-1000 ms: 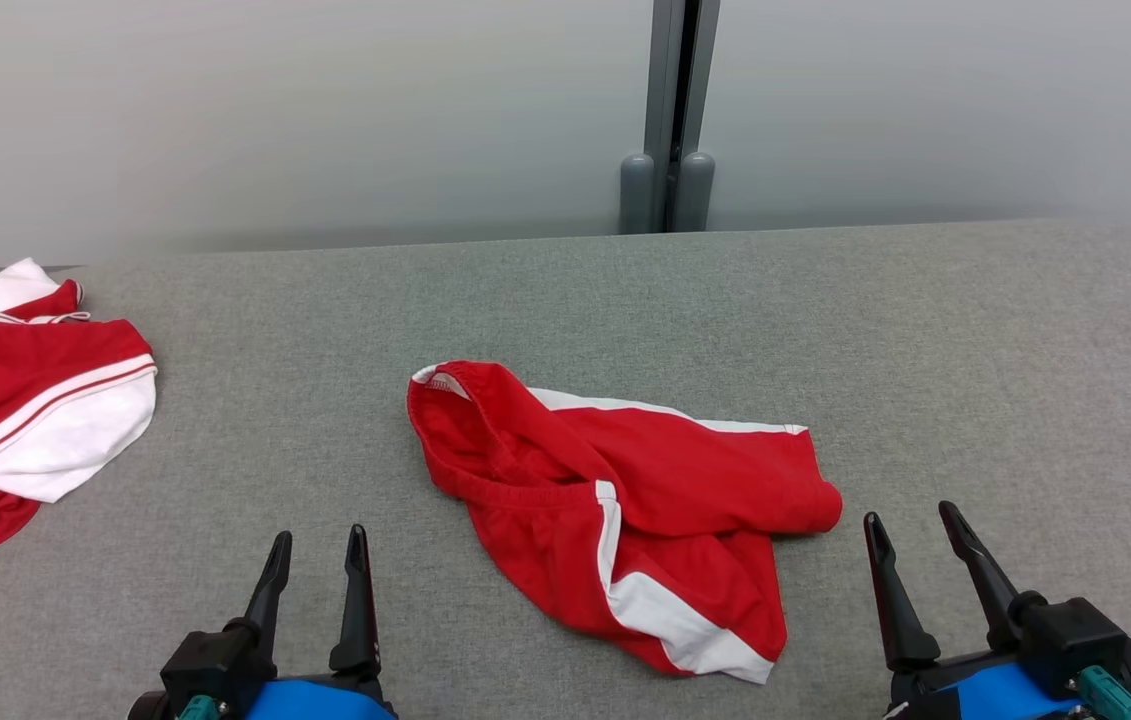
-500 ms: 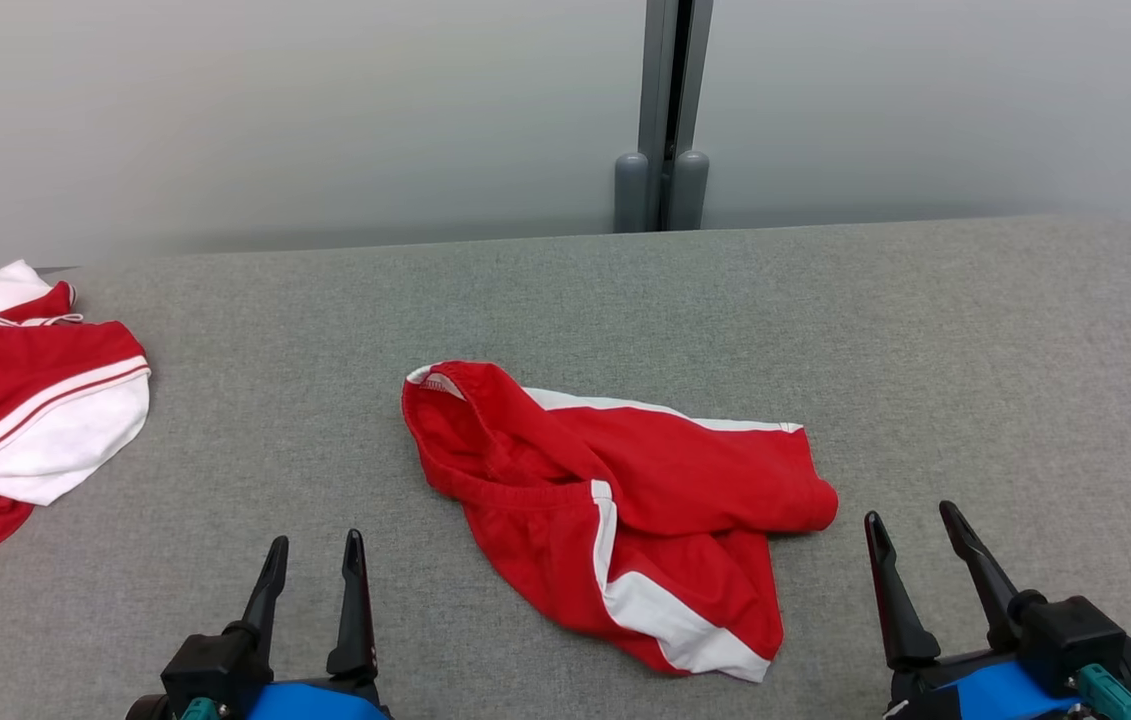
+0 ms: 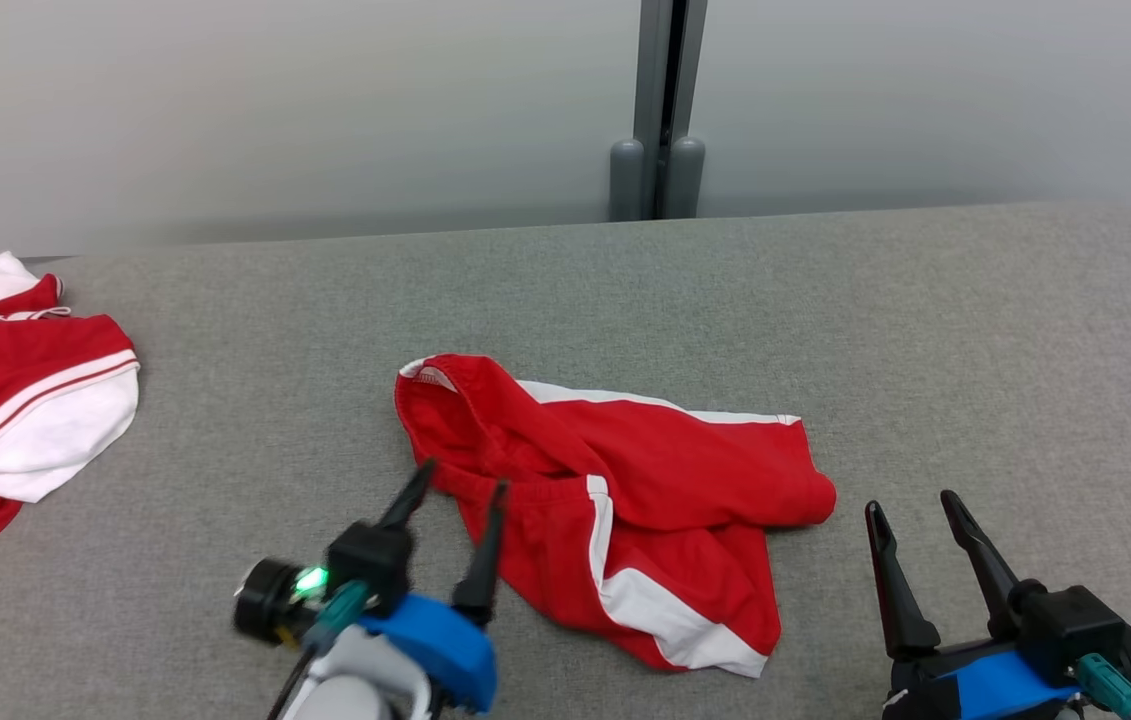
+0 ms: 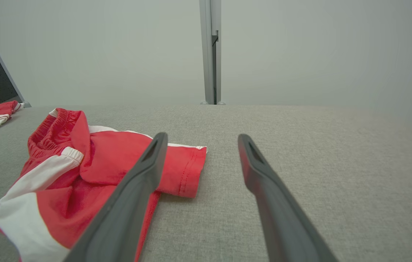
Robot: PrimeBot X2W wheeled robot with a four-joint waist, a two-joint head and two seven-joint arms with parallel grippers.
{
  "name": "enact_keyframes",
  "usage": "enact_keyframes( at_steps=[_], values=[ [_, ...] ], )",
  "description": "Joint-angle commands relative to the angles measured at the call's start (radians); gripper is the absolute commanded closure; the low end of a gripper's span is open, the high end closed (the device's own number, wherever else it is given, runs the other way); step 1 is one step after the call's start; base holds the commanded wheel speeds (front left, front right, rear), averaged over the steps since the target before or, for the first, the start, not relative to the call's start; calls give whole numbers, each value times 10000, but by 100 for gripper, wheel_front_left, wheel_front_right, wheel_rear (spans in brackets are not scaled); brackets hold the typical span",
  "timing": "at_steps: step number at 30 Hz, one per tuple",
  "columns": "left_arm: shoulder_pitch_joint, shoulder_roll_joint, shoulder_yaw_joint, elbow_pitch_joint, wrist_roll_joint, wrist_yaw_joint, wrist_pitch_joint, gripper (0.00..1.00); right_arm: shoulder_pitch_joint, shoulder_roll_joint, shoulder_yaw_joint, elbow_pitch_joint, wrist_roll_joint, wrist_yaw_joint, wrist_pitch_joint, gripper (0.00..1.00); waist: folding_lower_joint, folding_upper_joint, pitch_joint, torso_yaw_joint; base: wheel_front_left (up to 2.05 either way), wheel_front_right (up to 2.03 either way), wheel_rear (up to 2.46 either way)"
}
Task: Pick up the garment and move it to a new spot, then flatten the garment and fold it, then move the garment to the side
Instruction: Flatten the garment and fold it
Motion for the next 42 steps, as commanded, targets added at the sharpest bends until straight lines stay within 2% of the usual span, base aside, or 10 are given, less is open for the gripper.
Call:
enact_keyframes(
  at_steps=[1, 6, 10, 21, 23, 24, 29, 34, 38, 42],
  values=[
    [-403, 44, -348, 52, 75, -94, 380, 0, -134, -40, 17, -4, -83, 1, -37, 0, 0, 0, 47, -38, 0, 0, 0],
    [-1526, 143, -1645, 400, -139, -240, 2209, 0, -318, -40, 62, -48, -97, 1, -37, 0, 0, 0, 295, -248, 0, 0, 0],
    [-2061, 170, -2357, 557, -753, -251, 3096, 0, -375, -40, 36, -74, -87, 1, -37, 0, 0, 0, 518, -405, 0, 0, 0],
    [-3555, 1100, -3926, 1275, -1400, -227, 5082, 0, -688, -40, -78, -114, 11, 1, -38, 0, 0, 0, 1189, -757, 0, 0, 0],
    [-3667, 1312, -4252, 1156, -1663, -228, 5296, 13, -690, -40, -131, -118, 17, 1, -37, 0, 0, 0, 1248, -737, 0, 0, 0],
    [-3725, 1536, -4598, 1007, -1835, -228, 5439, 44, -708, -40, -164, -124, 13, 1, -38, 0, 0, 0, 1288, -709, 0, 0, 0],
    [-3859, 1912, -5014, 590, -2132, -229, 5312, 82, -745, -40, -184, -103, 18, 1, -37, 0, 0, 0, 1316, -591, 0, 0, 0],
    [-3685, 1956, -4629, 143, -2244, 92, 4356, 100, -722, -40, -215, -97, 30, 1, -38, 0, 0, 0, 1298, -470, 0, 0, 0],
    [-3174, 1855, -4019, -451, -2682, 524, 3342, 100, -587, -40, -324, -38, -20, 1, -37, 0, 0, 0, 1231, -313, 0, 0, 0],
    [-2432, 2046, -3223, -1047, -3132, 1146, 2398, 100, -470, -40, -458, 67, -128, 1, -38, 0, 0, 0, 1162, -149, 0, 0, 0]
  ],
)
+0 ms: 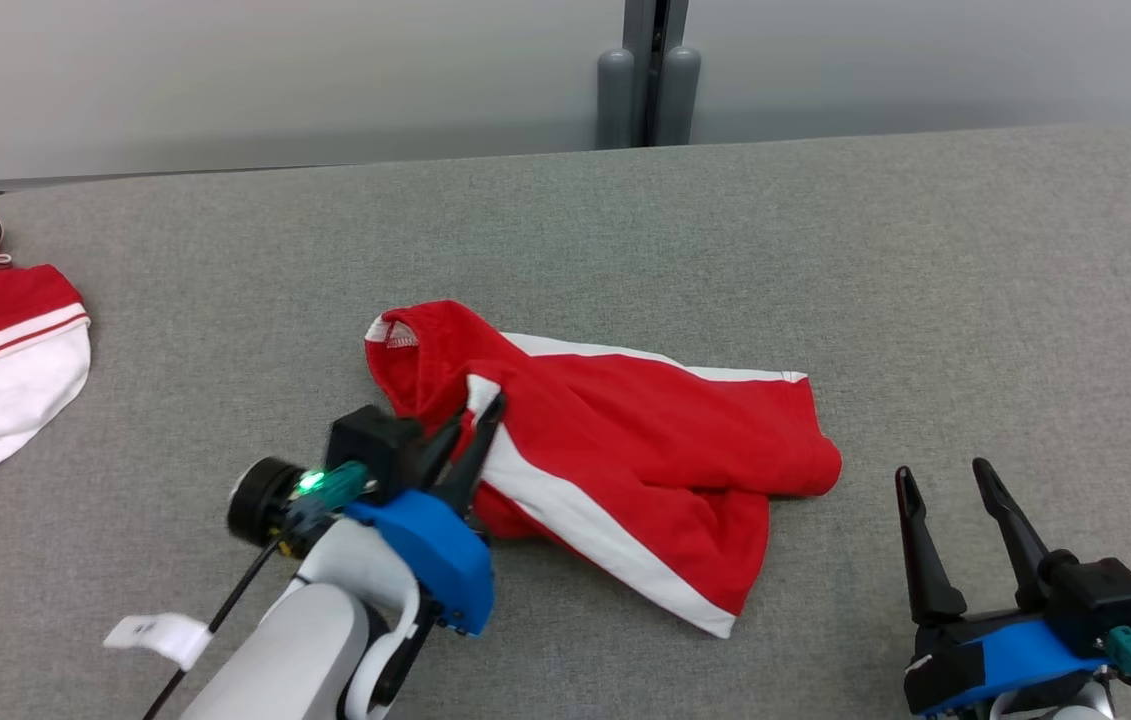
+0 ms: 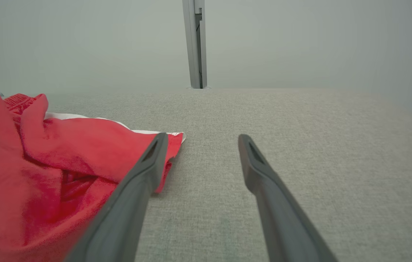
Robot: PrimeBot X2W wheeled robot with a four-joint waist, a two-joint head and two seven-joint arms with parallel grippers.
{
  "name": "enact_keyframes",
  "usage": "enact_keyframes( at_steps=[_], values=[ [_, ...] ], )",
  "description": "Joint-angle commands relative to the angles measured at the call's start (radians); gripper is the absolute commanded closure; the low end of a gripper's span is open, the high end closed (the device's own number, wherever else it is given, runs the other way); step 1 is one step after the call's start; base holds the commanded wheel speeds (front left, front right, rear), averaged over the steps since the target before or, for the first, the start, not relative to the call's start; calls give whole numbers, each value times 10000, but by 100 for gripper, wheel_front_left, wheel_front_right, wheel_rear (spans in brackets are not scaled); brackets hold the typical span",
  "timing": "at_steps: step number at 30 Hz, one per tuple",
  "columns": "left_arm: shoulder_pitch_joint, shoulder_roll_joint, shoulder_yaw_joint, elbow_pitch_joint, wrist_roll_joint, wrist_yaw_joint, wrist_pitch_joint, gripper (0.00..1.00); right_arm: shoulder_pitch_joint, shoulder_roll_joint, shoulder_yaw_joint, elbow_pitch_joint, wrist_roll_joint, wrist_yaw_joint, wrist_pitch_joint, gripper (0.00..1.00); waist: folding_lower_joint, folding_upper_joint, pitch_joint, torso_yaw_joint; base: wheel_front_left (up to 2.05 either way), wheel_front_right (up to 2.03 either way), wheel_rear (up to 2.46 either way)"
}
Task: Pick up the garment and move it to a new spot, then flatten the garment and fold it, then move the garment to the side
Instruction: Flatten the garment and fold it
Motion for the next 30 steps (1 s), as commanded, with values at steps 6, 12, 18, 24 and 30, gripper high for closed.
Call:
enact_keyframes(
  at_steps=[6, 12, 18, 24, 30],
  values=[
    [1597, 233, 1484, -6, -1160, 842, -1329, 100, 229, -40, -328, 98, -232, 1, -36, 0, -1, 0, -67, 235, 0, 0, 0],
    [2170, 13, 2316, 975, -1948, 973, -2265, 100, 231, -40, -298, 162, -326, 1, -35, 0, -1, 0, -125, 316, 0, 0, 0],
    [2109, -167, 2686, 2175, -2264, 857, -2862, 100, 206, -40, -126, 250, -260, 1, -36, 0, -1, 0, -223, 261, 0, 0, 0],
    [1900, -300, 2688, 3116, -2280, 705, -3192, 93, 282, -40, 99, 363, -196, 1, -35, 0, -1, 0, -334, 186, 0, 0, 0],
    [1736, -404, 2694, 3423, -1922, 750, -3618, 0, 404, -40, 380, 459, -173, 1, -35, 0, -1, 0, -464, 198, 0, 0, 0]
  ],
)
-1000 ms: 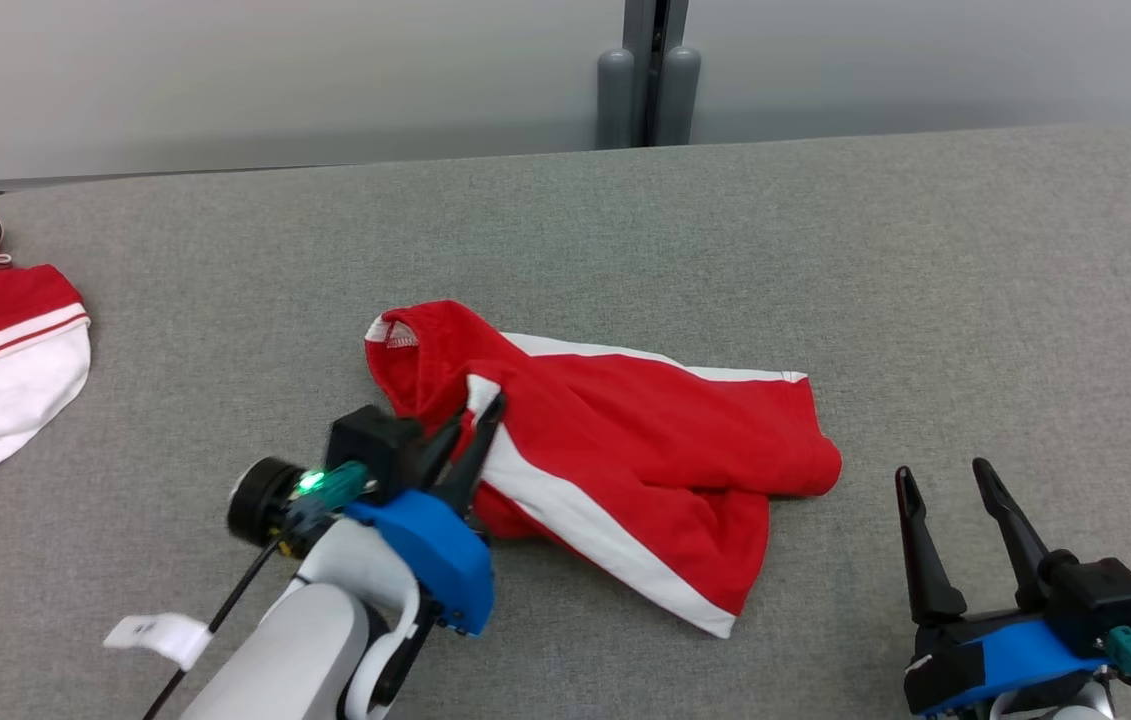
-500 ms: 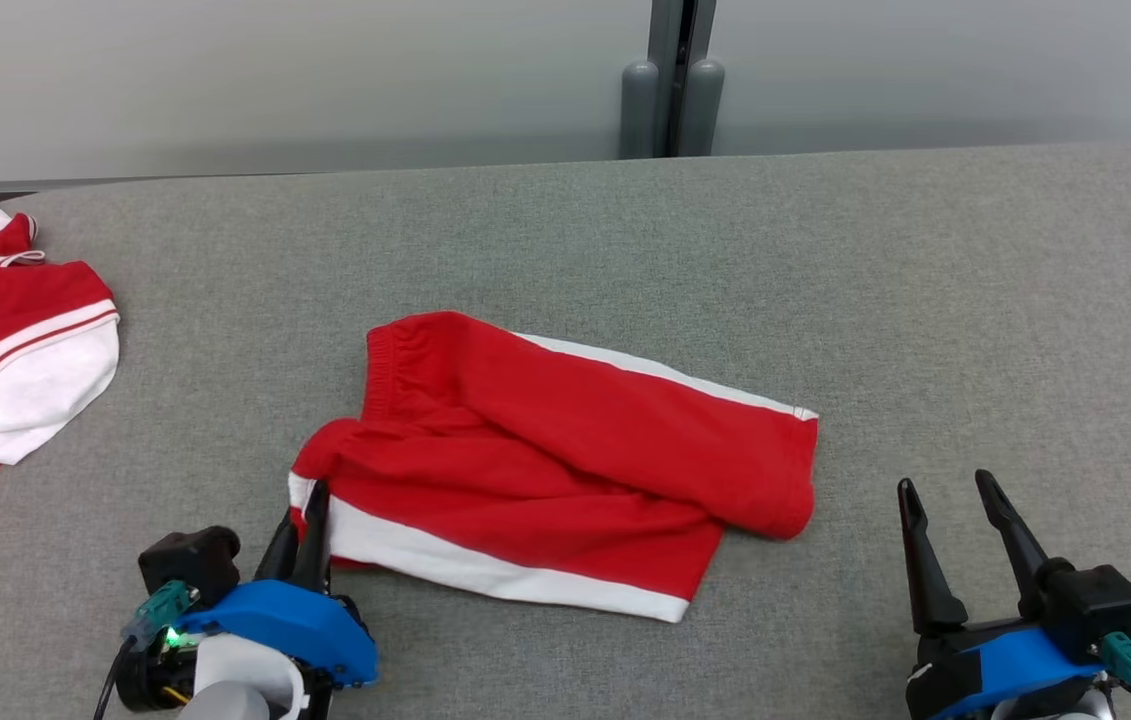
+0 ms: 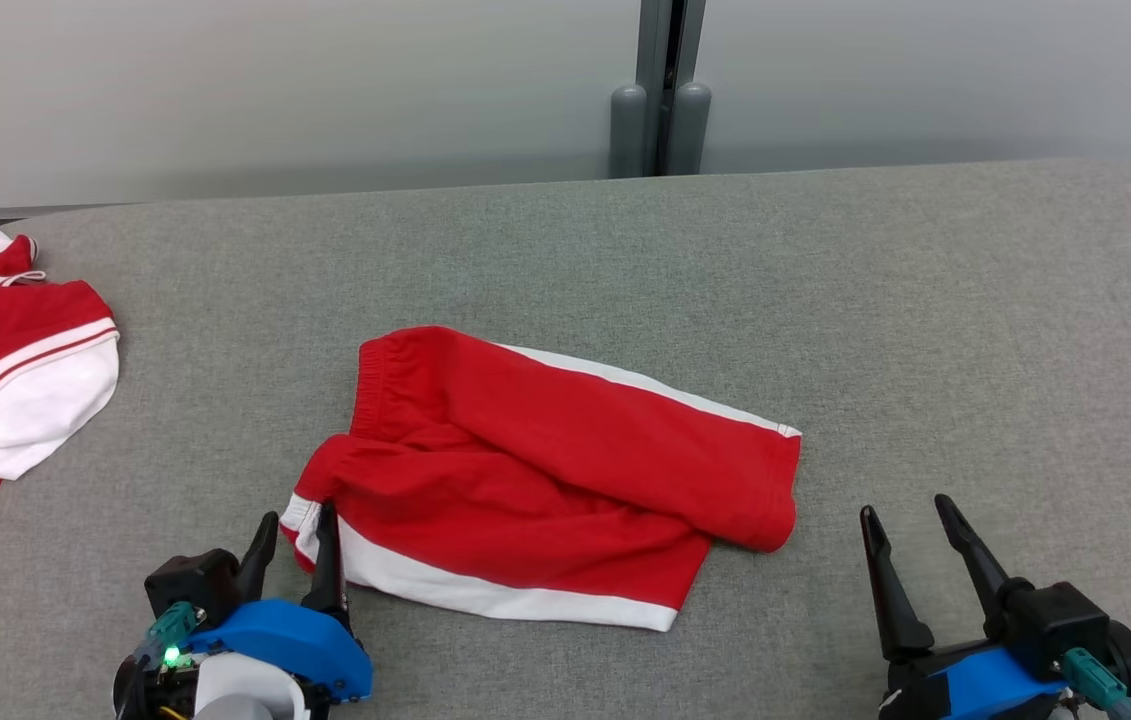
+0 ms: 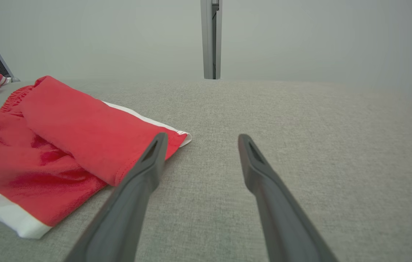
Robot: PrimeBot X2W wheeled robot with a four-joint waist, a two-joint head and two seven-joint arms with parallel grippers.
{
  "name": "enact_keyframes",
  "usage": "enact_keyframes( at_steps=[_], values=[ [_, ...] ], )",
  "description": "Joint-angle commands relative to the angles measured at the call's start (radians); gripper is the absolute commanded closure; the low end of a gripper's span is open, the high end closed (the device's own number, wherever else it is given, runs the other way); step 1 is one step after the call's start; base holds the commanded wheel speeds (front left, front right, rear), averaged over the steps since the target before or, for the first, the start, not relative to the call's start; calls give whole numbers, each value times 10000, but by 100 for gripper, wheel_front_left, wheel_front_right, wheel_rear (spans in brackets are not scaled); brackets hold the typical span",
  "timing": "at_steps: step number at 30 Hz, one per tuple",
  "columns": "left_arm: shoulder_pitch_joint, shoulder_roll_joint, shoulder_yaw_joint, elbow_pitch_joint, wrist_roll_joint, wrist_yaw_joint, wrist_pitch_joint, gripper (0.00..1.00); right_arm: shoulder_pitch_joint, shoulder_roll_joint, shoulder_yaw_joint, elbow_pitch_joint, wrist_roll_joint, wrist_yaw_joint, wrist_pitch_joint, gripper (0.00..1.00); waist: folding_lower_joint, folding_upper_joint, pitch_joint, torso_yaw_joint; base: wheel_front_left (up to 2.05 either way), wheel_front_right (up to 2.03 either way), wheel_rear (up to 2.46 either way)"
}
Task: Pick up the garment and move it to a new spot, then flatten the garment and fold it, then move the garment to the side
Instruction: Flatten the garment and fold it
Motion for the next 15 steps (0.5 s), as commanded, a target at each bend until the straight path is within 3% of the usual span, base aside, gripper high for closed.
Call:
enact_keyframes(
  at_steps=[1, 8, 15],
  values=[
    [-161, -8, 64, -47, 115, 22, -85, 0, 102, -40, 58, 27, 63, 1, -35, 0, 1, 0, -27, 17, 0, 0, 0],
    [96, -63, 476, -1198, 1015, 98, -184, 0, 217, -37, 980, 237, 154, 1, -35, 0, 1, 0, -188, 160, 0, 0, 0],
    [859, -307, 1086, -2520, 1693, 192, -191, 0, 76, -43, 2186, 1326, 361, 1, -35, 0, 1, 0, -282, 328, 0, 0, 0]
  ],
)
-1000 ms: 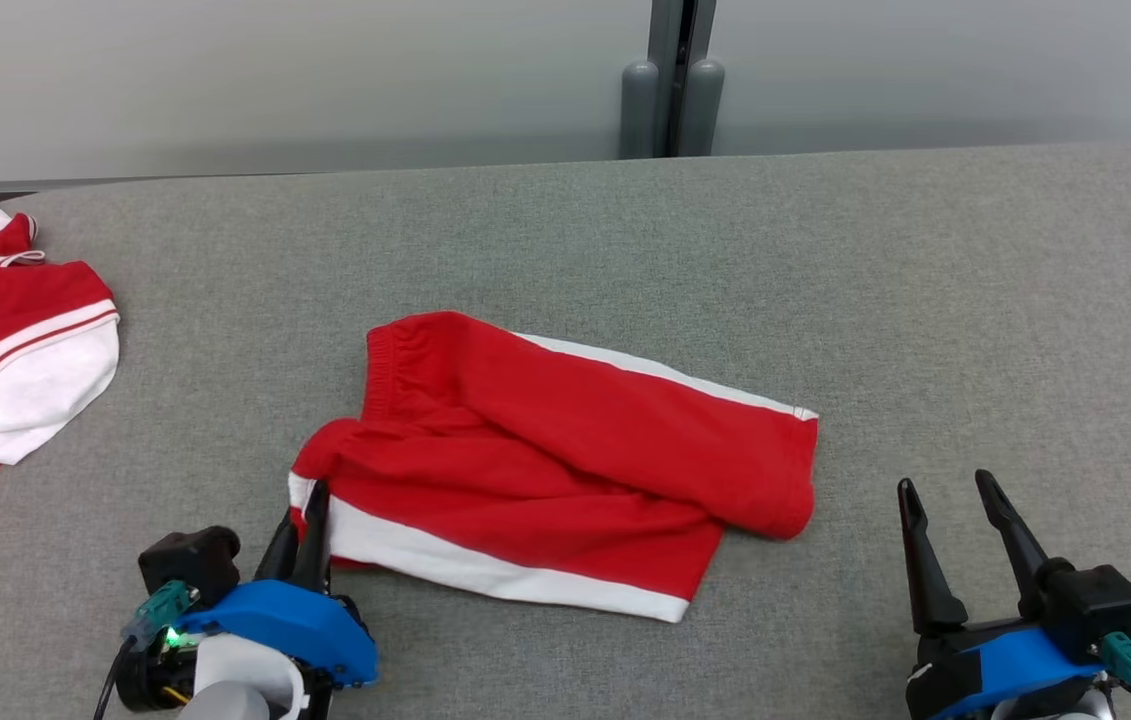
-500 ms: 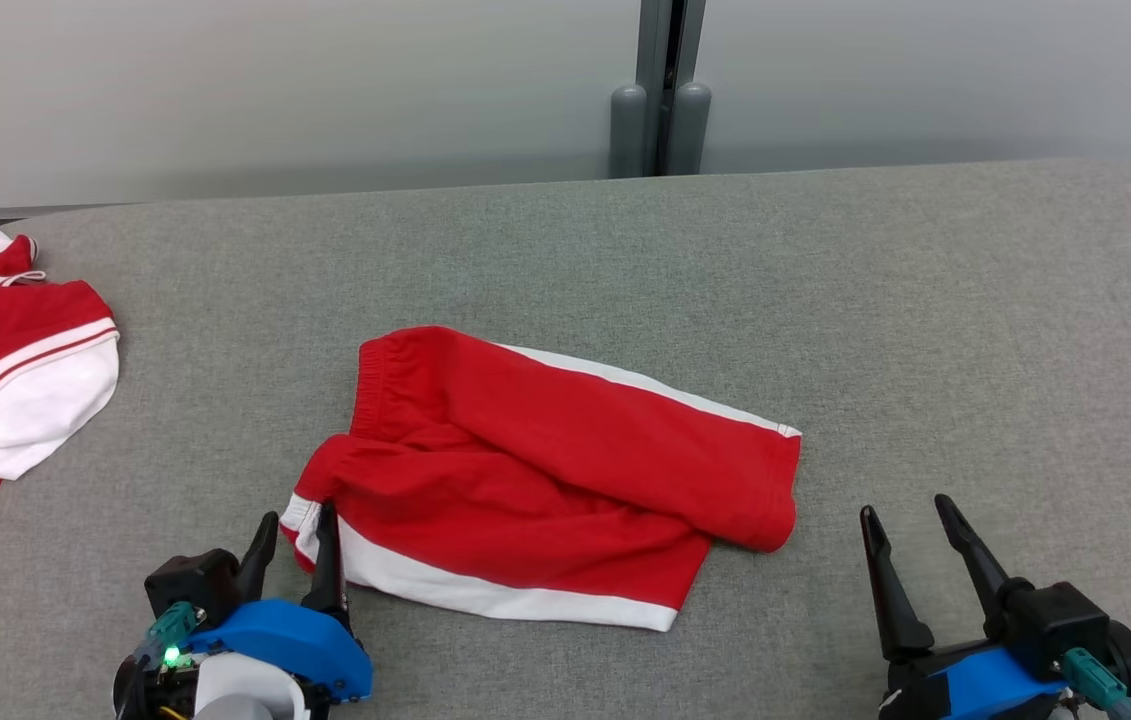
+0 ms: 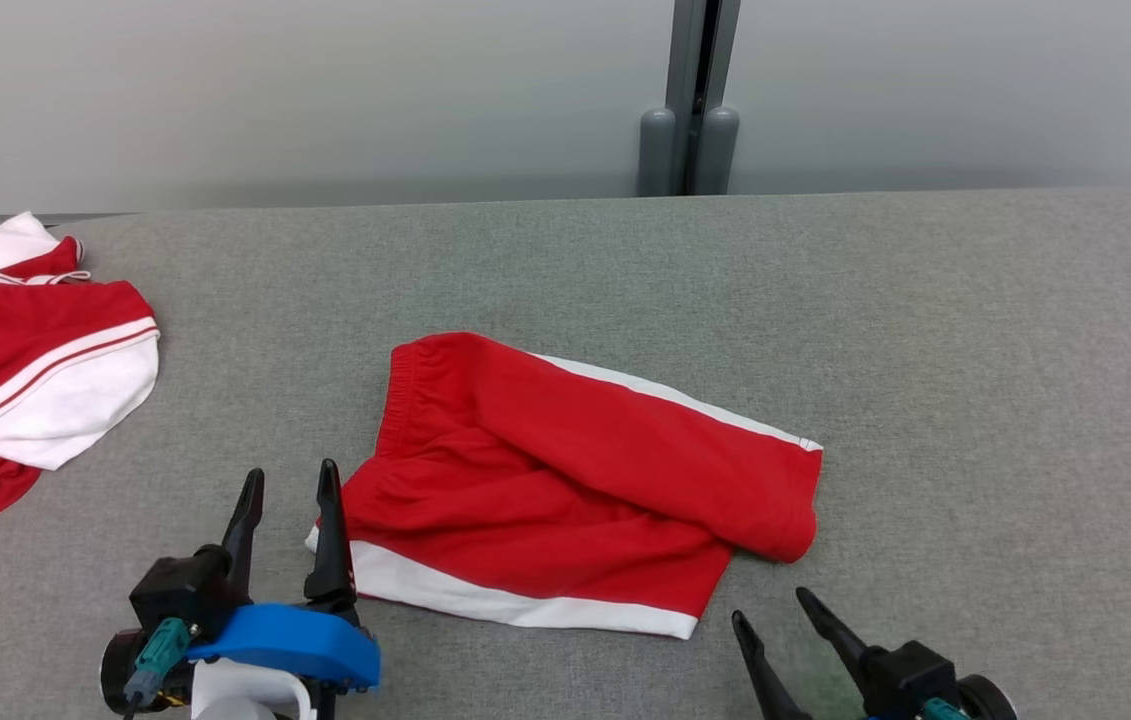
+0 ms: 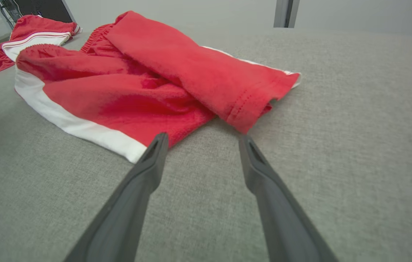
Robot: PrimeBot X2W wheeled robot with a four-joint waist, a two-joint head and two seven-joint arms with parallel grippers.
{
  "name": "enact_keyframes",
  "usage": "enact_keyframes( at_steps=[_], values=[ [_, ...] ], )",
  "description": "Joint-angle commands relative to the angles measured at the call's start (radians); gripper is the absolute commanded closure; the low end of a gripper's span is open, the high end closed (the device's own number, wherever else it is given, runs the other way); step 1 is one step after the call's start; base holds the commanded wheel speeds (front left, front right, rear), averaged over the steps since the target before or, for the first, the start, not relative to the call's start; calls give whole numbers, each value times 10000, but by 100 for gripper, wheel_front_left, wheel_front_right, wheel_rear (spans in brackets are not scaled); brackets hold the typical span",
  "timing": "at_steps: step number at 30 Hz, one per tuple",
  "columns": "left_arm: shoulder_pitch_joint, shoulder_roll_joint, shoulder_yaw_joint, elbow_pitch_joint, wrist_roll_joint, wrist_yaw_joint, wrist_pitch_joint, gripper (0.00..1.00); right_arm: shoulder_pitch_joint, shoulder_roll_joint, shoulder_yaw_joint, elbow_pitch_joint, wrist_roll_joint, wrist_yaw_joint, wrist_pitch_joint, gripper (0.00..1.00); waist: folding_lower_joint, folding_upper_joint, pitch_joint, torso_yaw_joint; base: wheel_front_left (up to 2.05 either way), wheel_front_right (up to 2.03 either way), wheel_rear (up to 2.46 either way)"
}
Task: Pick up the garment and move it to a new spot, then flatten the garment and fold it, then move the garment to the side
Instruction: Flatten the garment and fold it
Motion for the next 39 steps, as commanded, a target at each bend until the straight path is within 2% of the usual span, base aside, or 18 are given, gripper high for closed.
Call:
enact_keyframes(
  at_steps=[1, 6, 14, 15, 16, 17, 19, 20, 25, 31, 39],
  values=[
    [141, -44, 83, -127, 126, -15, -44, 0, -269, -45, 86, 208, 71, 1, -38, 0, 1, 0, 21, 70, 0, 0, 0],
    [329, -211, 144, -406, 471, -111, -47, 0, -997, -44, 295, 1166, 183, 1, 166, 0, 1, 0, 88, 327, 0, 0, 0],
    [403, -508, 159, -503, 769, -289, -46, 0, -1942, -44, 487, 2295, 414, 1, 1370, 0, 1, 0, 177, 695, 0, 0, 0],
    [411, -544, 175, -509, 806, -289, -48, 0, -2021, -44, 579, 2420, 449, 2, 1539, 3, 1, 0, 185, 724, 0, 0, 0],
    [428, -588, 186, -514, 850, -317, -46, 0, -2087, -44, 665, 2512, 541, 2, 1661, 16, 1, 0, 195, 747, 0, 0, 0],
    [447, -634, 197, -516, 872, -334, -48, 0, -2163, -42, 770, 2565, 628, 2, 1755, 51, 1, 0, 206, 762, 0, 0, 0],
    [467, -706, 214, -483, 940, -390, -48, 0, -2311, -35, 904, 2625, 763, 2, 1826, 76, 1, 0, 231, 761, 0, 0, 0],
    [466, -739, 211, -458, 953, -397, -46, 0, -2366, -38, 953, 2649, 810, 2, 1847, 100, 1, 0, 240, 745, 0, 0, 0],
    [422, -874, 234, -416, 1105, -521, -47, 0, -2675, -55, 773, 2471, 813, -1, 1428, 100, 1, 0, 263, 534, 0, 0, 0],
    [363, -1033, 285, -627, 1255, -656, -47, 0, -2464, -47, -611, 1683, 22, -1, 1234, 100, 1, 0, 246, 204, 0, 0, 0],
    [466, -1146, 291, -931, 1366, -807, -47, 0, -1466, -38, -2864, -1168, -1759, 1, 2356, 100, 1, 0, 227, 19, 0, 0, 0]
  ],
)
